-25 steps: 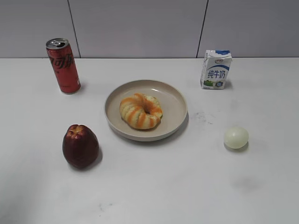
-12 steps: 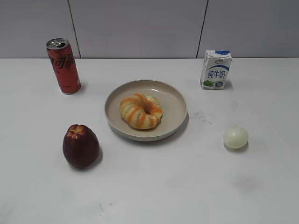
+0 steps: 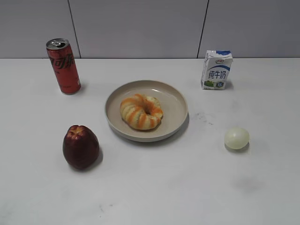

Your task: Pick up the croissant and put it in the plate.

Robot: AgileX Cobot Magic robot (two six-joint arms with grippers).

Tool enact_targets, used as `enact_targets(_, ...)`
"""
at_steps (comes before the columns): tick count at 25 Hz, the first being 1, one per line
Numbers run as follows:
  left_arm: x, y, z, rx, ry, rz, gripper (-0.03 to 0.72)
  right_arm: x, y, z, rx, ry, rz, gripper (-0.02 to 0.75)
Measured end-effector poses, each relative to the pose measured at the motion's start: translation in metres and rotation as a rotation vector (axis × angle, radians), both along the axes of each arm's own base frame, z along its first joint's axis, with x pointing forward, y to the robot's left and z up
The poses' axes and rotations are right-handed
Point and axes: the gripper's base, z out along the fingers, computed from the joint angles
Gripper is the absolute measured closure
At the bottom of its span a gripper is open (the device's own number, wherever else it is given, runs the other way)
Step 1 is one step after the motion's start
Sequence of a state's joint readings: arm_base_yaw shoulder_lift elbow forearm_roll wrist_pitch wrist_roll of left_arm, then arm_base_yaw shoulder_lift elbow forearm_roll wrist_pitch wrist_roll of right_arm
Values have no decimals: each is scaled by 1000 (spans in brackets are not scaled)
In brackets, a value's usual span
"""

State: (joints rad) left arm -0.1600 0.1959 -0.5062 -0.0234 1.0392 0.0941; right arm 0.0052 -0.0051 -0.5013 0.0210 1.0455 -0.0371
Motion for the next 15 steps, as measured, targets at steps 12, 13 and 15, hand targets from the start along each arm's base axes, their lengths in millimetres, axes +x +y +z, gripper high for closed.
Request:
enact_targets(12,-4,1,1,-4,-28,33,108,0,0,0,0,0,0,197)
enact_targets(13,-6,2,1,-7,-46,51,111,0,0,0,0,0,0,197)
enact_targets(15,-12,3,2,-10,-84,77,119,0,0,0,0,0,0,197)
